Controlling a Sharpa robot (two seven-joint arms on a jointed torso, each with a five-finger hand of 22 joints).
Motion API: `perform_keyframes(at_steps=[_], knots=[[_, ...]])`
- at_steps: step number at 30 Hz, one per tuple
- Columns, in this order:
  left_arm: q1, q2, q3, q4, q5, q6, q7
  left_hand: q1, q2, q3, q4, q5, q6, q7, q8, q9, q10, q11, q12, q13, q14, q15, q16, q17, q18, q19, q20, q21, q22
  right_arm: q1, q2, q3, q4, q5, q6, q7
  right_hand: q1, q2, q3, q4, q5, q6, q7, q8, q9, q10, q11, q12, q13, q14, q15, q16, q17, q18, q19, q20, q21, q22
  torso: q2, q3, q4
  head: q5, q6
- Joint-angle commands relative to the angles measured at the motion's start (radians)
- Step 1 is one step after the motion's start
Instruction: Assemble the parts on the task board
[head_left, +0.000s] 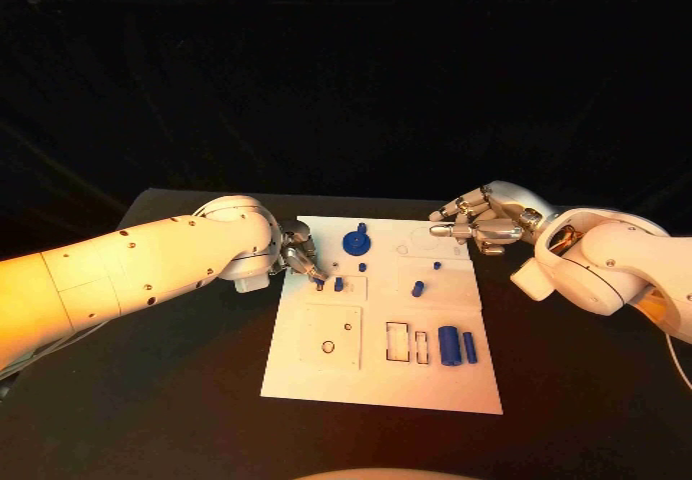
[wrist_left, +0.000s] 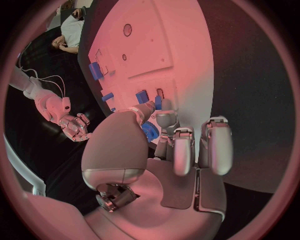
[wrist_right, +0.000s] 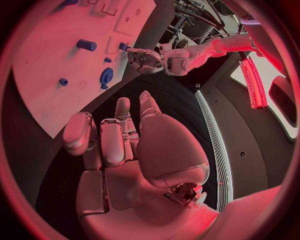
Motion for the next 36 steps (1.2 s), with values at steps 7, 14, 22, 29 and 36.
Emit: perform_keyframes(at_steps=[7, 14, 22, 29, 36], knots=[[-0.006, 0.005, -0.001, 0.002, -0.026, 0.038, -0.011, 0.01, 0.0, 0.131, -0.124, 0.003, 0.001, -0.005, 0.003, 0.001, 0.006, -0.002, 0.006, 0.001, 0.103, 0.001, 0.002, 0.263, 0.0, 0.053, 0.001, 0.006, 0.165, -0.001, 0.0, 0.0, 0.002, -0.008, 0.015, 0.007, -0.004, 0.01, -0.004, 0.002, 0.004, -0.005, 0.001, 0.007, 0.001, -0.005, 0.0, 0.004, -0.001, 0.022, 0.003, -0.004, -0.001, 0.014, -0.006, 0.0, -0.006, -0.002, -0.001, 0.0017, -0.0003, 0.002, -0.006], [-0.007, 0.004, -0.001, 0.0, -0.035, 0.075, -0.02, 0.009, 0.0, 0.131, -0.124, 0.003, 0.001, -0.005, 0.003, 0.001, 0.006, -0.002, 0.006, 0.001, 0.103, 0.001, 0.002, 0.263, 0.0, 0.053, 0.001, 0.006, 0.166, -0.001, 0.0, 0.0, 0.002, -0.015, 0.014, 0.007, -0.005, 0.012, -0.006, 0.004, 0.005, -0.005, 0.001, 0.007, 0.001, -0.005, 0.0, 0.005, -0.002, 0.022, 0.003, -0.005, -0.002, 0.014, -0.006, 0.0, -0.006, -0.001, 0.0, 0.0013, 0.0001, 0.002, -0.006], [-0.008, 0.003, -0.001, 0.003, -0.037, 0.097, -0.023, 0.009, -0.003, 0.134, -0.126, 0.003, 0.003, -0.005, 0.003, 0.001, 0.011, -0.002, 0.012, 0.007, 0.103, 0.001, 0.002, 0.263, -0.001, 0.055, 0.001, 0.009, 0.169, -0.001, 0.0, 0.0, 0.001, -0.017, 0.015, 0.007, -0.005, 0.012, -0.006, 0.004, 0.005, -0.005, 0.001, 0.007, 0.001, -0.005, 0.0, 0.005, -0.002, 0.022, 0.003, -0.005, -0.002, 0.014, -0.006, 0.0, -0.006, -0.001, 0.0, 0.0006, 0.0004, 0.001, -0.008], [-0.008, 0.001, -0.001, 0.005, -0.037, 0.097, -0.025, 0.006, -0.002, 0.137, -0.125, 0.003, 0.007, -0.006, 0.004, 0.002, 0.016, -0.003, 0.018, 0.013, 0.103, 0.0, 0.002, 0.263, -0.002, 0.056, 0.0, 0.012, 0.172, -0.001, 0.001, 0.0, 0.0, -0.017, 0.015, 0.008, -0.005, 0.012, -0.006, 0.004, 0.005, -0.005, 0.001, 0.007, 0.001, -0.005, 0.0, 0.005, -0.002, 0.022, 0.003, -0.005, -0.002, 0.014, -0.006, 0.0, -0.006, -0.001, 0.0, 0.0007, 0.0004, 0.0, -0.011], [-0.008, 0.002, -0.001, 0.005, -0.036, 0.098, -0.03, 0.002, -0.002, 0.14, -0.123, 0.003, 0.009, -0.006, 0.004, 0.002, 0.018, -0.003, 0.017, 0.012, 0.103, 0.0, 0.002, 0.263, -0.001, 0.056, 0.0, 0.011, 0.171, -0.001, 0.001, -0.001, 0.001, -0.017, 0.015, 0.008, -0.005, 0.012, -0.006, 0.004, 0.005, -0.005, 0.001, 0.007, 0.001, -0.005, 0.0, 0.005, -0.002, 0.022, 0.003, -0.005, -0.002, 0.014, -0.006, 0.0, -0.006, -0.001, 0.0, 0.0012, 0.0006, 0.001, -0.011]])
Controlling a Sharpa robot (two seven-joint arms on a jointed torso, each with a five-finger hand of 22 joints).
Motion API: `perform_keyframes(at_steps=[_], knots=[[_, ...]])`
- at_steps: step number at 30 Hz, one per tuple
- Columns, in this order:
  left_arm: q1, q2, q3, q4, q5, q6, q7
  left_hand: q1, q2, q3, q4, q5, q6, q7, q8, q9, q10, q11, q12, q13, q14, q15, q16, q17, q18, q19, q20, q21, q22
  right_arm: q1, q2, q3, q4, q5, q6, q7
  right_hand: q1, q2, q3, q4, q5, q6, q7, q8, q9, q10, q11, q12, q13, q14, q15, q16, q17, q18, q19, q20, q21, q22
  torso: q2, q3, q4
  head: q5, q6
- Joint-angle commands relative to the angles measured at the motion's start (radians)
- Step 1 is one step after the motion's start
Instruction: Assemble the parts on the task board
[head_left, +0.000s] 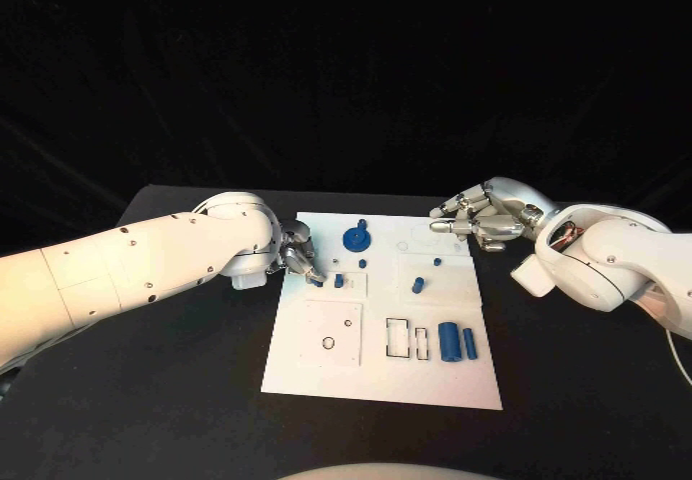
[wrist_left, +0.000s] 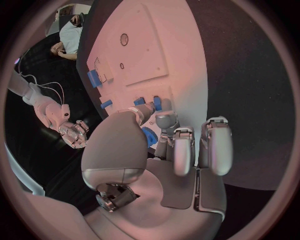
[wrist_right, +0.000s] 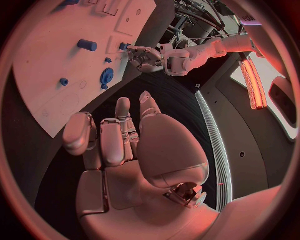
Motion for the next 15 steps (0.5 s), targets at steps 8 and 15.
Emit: perform_keyframes(at_steps=[8, 15], knots=[[-0.005, 0.01, -0.004, -0.005, 0.014, 0.041, -0.032, -0.02, 0.001, 0.128, -0.107, 0.002, 0.015, -0.009, 0.005, 0.003, 0.016, -0.001, 0.013, 0.008, 0.103, -0.001, 0.002, 0.263, -0.002, 0.057, -0.001, 0.004, 0.173, -0.001, 0.0, 0.0, 0.003, -0.01, 0.014, 0.008, -0.001, 0.008, -0.005, 0.003, 0.005, -0.005, 0.001, 0.004, 0.001, -0.005, 0.0, 0.006, -0.002, 0.022, 0.003, -0.005, -0.002, 0.014, -0.006, 0.0, -0.007, -0.002, 0.0, 0.0011, -0.0008, 0.0, 0.0], [-0.005, 0.025, -0.005, -0.015, 0.026, 0.04, -0.062, -0.096, -0.027, 0.034, -0.072, -0.005, 0.042, -0.025, 0.009, 0.004, 0.03, -0.011, 0.03, 0.024, 0.103, -0.009, 0.002, 0.263, -0.004, 0.06, -0.006, 0.01, 0.18, -0.001, -0.001, 0.0, 0.004, -0.01, 0.015, 0.009, -0.001, 0.008, -0.005, 0.003, 0.005, -0.005, 0.001, 0.004, 0.001, -0.005, 0.0, 0.006, -0.002, 0.022, 0.003, -0.005, -0.002, 0.014, -0.006, 0.0, -0.007, -0.002, 0.0, 0.0008, -0.0013, -0.001, 0.0]])
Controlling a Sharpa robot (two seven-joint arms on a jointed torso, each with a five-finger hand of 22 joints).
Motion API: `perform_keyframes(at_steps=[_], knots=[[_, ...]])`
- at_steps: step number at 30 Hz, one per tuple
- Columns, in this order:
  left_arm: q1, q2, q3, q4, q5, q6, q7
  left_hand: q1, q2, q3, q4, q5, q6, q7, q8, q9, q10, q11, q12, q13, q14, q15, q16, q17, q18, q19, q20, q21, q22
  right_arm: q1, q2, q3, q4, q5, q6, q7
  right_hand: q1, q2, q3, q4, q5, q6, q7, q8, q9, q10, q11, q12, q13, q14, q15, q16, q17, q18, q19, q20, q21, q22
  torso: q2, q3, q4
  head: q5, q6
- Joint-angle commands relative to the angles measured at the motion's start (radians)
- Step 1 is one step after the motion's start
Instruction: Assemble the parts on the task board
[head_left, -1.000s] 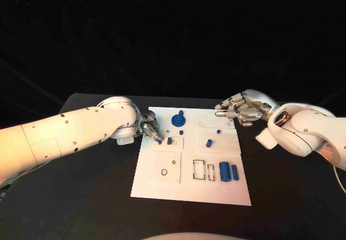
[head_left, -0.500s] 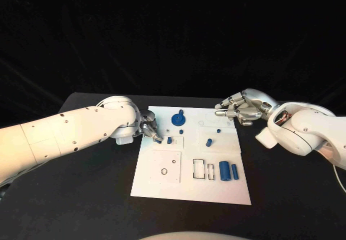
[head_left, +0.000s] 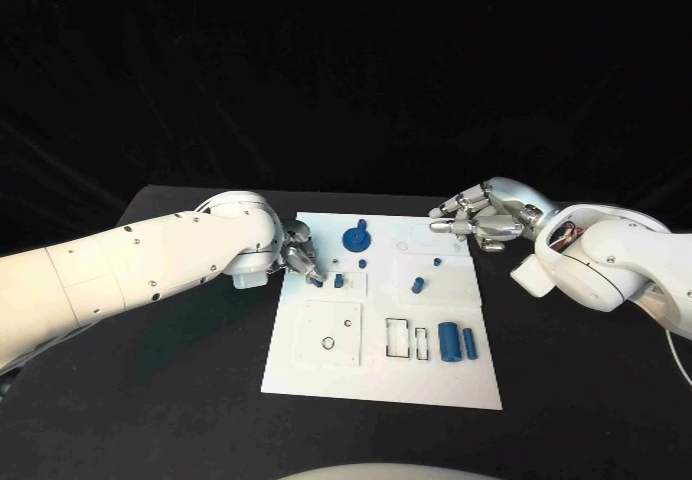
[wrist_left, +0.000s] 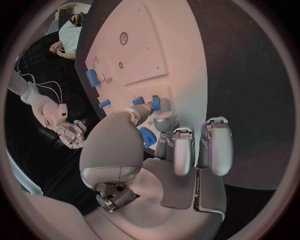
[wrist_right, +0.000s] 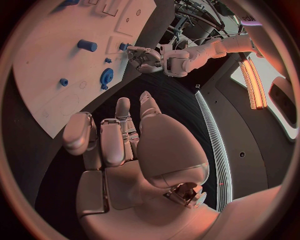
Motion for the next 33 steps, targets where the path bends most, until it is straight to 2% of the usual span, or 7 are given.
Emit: perform_keyframes(at_steps=[1, 4, 7, 10, 17, 26, 33], knots=[[-0.007, 0.011, -0.005, -0.002, 0.019, 0.034, -0.039, -0.015, -0.002, -0.026, -0.004, -0.005, 0.022, -0.015, -0.004, -0.003, 0.006, -0.003, 0.005, 0.002, 0.103, -0.01, 0.002, 0.263, -0.004, 0.06, -0.007, 0.005, 0.18, -0.001, 0.0, 0.0, 0.002, -0.009, 0.016, 0.01, -0.001, 0.008, -0.003, 0.0, 0.005, -0.005, 0.002, 0.004, 0.001, -0.005, 0.0, 0.006, -0.002, 0.022, 0.003, -0.005, -0.001, 0.014, -0.006, 0.0, -0.003, -0.001, 0.0, 0.0006, -0.0012, 0.0, -0.001], [-0.007, 0.017, -0.005, -0.005, 0.02, 0.045, -0.043, -0.023, -0.001, -0.052, 0.003, -0.005, 0.026, -0.016, -0.007, -0.005, 0.005, -0.004, 0.005, 0.002, 0.103, -0.011, 0.002, 0.263, -0.003, 0.06, -0.008, 0.004, 0.18, -0.001, -0.001, 0.0, 0.003, -0.006, 0.024, 0.016, -0.001, 0.008, -0.003, 0.001, 0.005, -0.005, 0.001, 0.004, 0.001, -0.005, 0.0, 0.006, -0.002, 0.022, 0.003, -0.008, -0.004, 0.014, -0.007, 0.0, -0.005, -0.004, 0.0, 0.0009, -0.0015, -0.001, 0.002], [-0.007, 0.022, -0.006, -0.01, 0.021, 0.053, -0.046, -0.051, -0.011, -0.102, 0.025, -0.004, 0.032, -0.015, -0.012, -0.009, 0.003, -0.004, 0.004, 0.001, 0.103, -0.011, 0.002, 0.263, -0.003, 0.06, -0.009, 0.003, 0.18, -0.001, -0.002, 0.0, 0.003, -0.005, 0.025, 0.019, -0.001, 0.009, -0.004, 0.001, 0.006, -0.006, 0.002, 0.004, 0.001, -0.006, 0.0, 0.006, -0.002, 0.021, 0.003, -0.008, -0.005, 0.014, -0.007, 0.0, -0.005, -0.004, 0.0, 0.0008, -0.0014, -0.002, 0.002], [-0.007, 0.026, -0.006, -0.015, 0.023, 0.056, -0.049, -0.058, -0.008, -0.132, 0.038, -0.003, 0.036, -0.015, -0.016, -0.011, 0.003, -0.004, 0.006, 0.003, 0.103, -0.012, 0.002, 0.263, -0.003, 0.06, -0.009, 0.003, 0.181, -0.001, -0.004, 0.0, 0.002, -0.004, 0.024, 0.019, -0.001, 0.009, -0.004, 0.001, 0.006, -0.006, 0.002, 0.004, 0.001, -0.006, 0.0, 0.006, -0.002, 0.021, 0.003, -0.008, -0.005, 0.014, -0.007, 0.0, -0.005, -0.004, 0.0, -0.0001, -0.0007, -0.003, 0.001], [-0.007, 0.033, -0.006, -0.023, 0.024, 0.058, -0.056, -0.063, 0.001, -0.157, 0.052, -0.003, 0.042, -0.015, -0.019, -0.013, 0.006, -0.004, 0.01, 0.007, 0.103, -0.012, 0.002, 0.263, -0.005, 0.062, -0.009, 0.007, 0.185, -0.001, -0.004, 0.0, 0.003, -0.004, 0.022, 0.019, -0.001, 0.01, -0.004, 0.002, 0.009, -0.006, 0.002, 0.005, 0.001, -0.006, 0.0, 0.006, -0.003, 0.022, 0.003, -0.007, -0.003, 0.014, -0.007, 0.0, -0.005, -0.004, 0.0, -0.0005, 0.0008, -0.004, -0.001], [-0.006, 0.035, -0.006, -0.031, 0.018, 0.053, -0.062, -0.075, 0.005, -0.196, 0.075, -0.003, 0.049, -0.016, -0.022, -0.015, 0.009, -0.004, 0.015, 0.012, 0.103, -0.012, 0.002, 0.263, -0.005, 0.063, -0.009, 0.008, 0.187, -0.001, -0.004, 0.0, 0.005, -0.004, 0.021, 0.019, -0.001, 0.011, -0.005, 0.003, 0.01, -0.007, 0.002, 0.005, 0.001, -0.007, 0.001, 0.006, -0.003, 0.021, 0.003, -0.008, -0.004, 0.014, -0.007, 0.0, -0.005, -0.004, 0.0, -0.0009, -0.0005, -0.003, -0.001], [-0.006, 0.029, -0.005, -0.037, 0.011, 0.039, -0.059, -0.125, -0.016, -0.339, 0.129, -0.007, 0.058, -0.015, -0.025, -0.016, 0.012, -0.003, 0.018, 0.015, 0.103, -0.011, 0.002, 0.263, -0.005, 0.063, -0.008, 0.007, 0.188, -0.001, -0.005, 0.0, 0.005, -0.004, 0.019, 0.02, -0.002, 0.011, -0.007, 0.005, 0.011, -0.009, 0.002, 0.004, 0.001, -0.008, 0.001, 0.006, -0.004, 0.02, 0.003, -0.012, -0.009, 0.015, -0.011, 0.0, -0.008, -0.01, 0.0, -0.0011, -0.0003, -0.004, -0.001]])
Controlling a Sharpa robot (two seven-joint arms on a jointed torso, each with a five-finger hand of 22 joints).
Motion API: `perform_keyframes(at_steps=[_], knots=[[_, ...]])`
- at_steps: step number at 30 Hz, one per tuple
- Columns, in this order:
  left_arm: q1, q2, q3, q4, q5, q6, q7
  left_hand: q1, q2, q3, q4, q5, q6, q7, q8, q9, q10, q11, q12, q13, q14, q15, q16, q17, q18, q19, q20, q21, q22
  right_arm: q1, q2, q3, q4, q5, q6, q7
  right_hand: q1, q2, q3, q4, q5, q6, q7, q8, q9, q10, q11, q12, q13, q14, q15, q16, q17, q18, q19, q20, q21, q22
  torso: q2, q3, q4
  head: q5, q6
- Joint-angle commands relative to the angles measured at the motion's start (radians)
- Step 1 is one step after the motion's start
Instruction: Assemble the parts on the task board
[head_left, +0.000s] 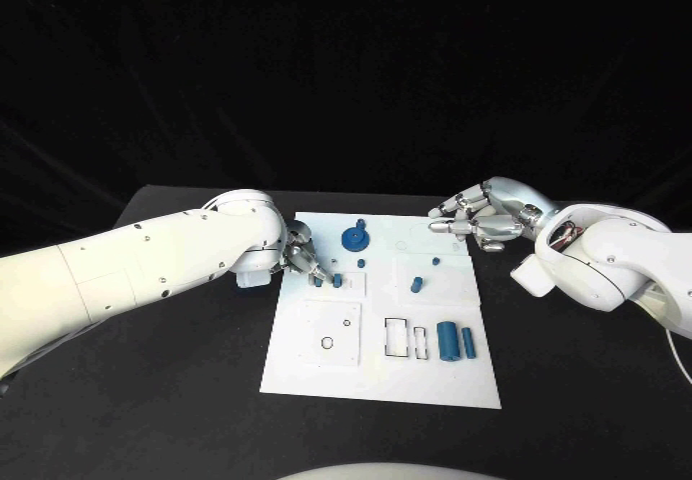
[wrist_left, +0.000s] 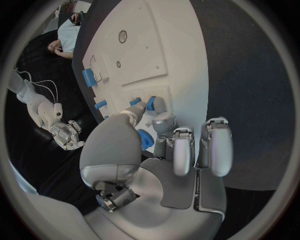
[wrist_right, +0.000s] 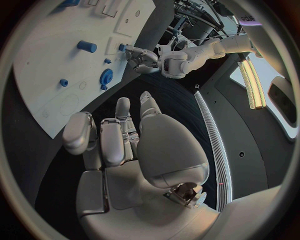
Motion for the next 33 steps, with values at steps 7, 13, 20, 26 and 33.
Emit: perform_keyframes(at_steps=[7, 13, 20, 26, 33], knots=[[-0.006, -0.012, -0.001, 0.003, -0.005, -0.006, -0.005, 0.011, 0.023, -0.163, 0.046, -0.006, 0.012, -0.002, -0.011, -0.002, 0.008, 0.0, 0.003, 0.003, 0.103, -0.005, 0.002, 0.263, -0.005, 0.06, -0.006, 0.004, 0.19, -0.001, 0.0, 0.0, 0.002, -0.005, 0.011, 0.012, -0.003, 0.011, -0.006, 0.003, 0.006, -0.009, 0.003, 0.004, 0.001, -0.009, 0.001, 0.006, -0.002, 0.017, 0.004, -0.012, -0.012, 0.017, -0.016, 0.0, -0.009, -0.012, 0.0, -0.0007, -0.0005, -0.002, 0.0], [-0.003, -0.027, 0.003, 0.018, -0.005, -0.039, 0.004, 0.022, 0.042, -0.215, 0.058, -0.005, 0.013, -0.002, -0.013, -0.002, 0.008, 0.0, 0.003, 0.003, 0.103, -0.005, 0.002, 0.263, -0.005, 0.06, -0.006, 0.002, 0.19, -0.001, 0.0, 0.0, 0.001, -0.005, 0.012, 0.013, -0.004, 0.011, -0.008, 0.005, 0.007, -0.01, 0.003, 0.004, 0.0, -0.01, 0.002, 0.006, -0.003, 0.015, 0.004, -0.016, -0.017, 0.018, -0.018, 0.001, -0.012, -0.015, 0.0, -0.0005, 0.0001, -0.004, -0.001], [0.009, -0.051, 0.017, 0.044, 0.018, -0.099, 0.033, 0.048, 0.069, -0.26, 0.058, 0.0, -0.001, 0.004, -0.021, -0.004, -0.015, 0.004, -0.031, -0.034, 0.103, -0.004, 0.002, 0.263, 0.003, 0.048, -0.005, -0.025, 0.17, -0.001, 0.0, 0.0, 0.0, -0.005, 0.013, 0.012, -0.004, 0.011, -0.008, 0.005, 0.007, -0.01, 0.003, 0.004, 0.0, -0.01, 0.002, 0.006, -0.003, 0.015, 0.004, -0.016, -0.017, 0.018, -0.018, 0.001, -0.012, -0.015, 0.0, -0.0002, 0.0008, -0.005, 0.0], [0.021, -0.068, 0.024, 0.064, 0.064, -0.169, 0.077, 0.077, 0.089, -0.303, 0.06, 0.0, -0.047, 0.021, -0.036, -0.009, -0.101, 0.019, -0.147, -0.164, 0.103, 0.006, 0.002, 0.263, 0.012, 0.032, 0.003, -0.064, 0.142, -0.001, 0.0, 0.0, 0.0, -0.005, 0.014, 0.011, -0.004, 0.011, -0.009, 0.005, 0.008, -0.01, 0.004, 0.004, 0.0, -0.01, 0.002, 0.006, -0.003, 0.015, 0.004, -0.018, -0.019, 0.018, -0.02, 0.001, -0.013, -0.017, 0.0, -0.0005, 0.0004, -0.008, 0.001], [0.035, -0.076, 0.026, 0.065, 0.193, -0.293, 0.246, 0.113, 0.1, -0.393, 0.064, 0.002, -0.159, 0.086, -0.093, -0.059, -0.3, 0.087, -0.331, -0.335, -0.024, 0.062, -0.23, -0.011, 0.104, -0.185, 0.052, -0.518, -0.176, -0.001, 0.0, 0.0, -0.001, -0.004, 0.013, 0.012, -0.009, 0.014, -0.013, 0.011, 0.008, -0.011, 0.004, 0.005, 0.001, -0.011, 0.002, 0.007, -0.004, 0.014, 0.004, -0.019, -0.018, 0.018, -0.019, 0.001, -0.014, -0.017, 0.0, 0.0009, -0.0011, -0.012, 0.006]])
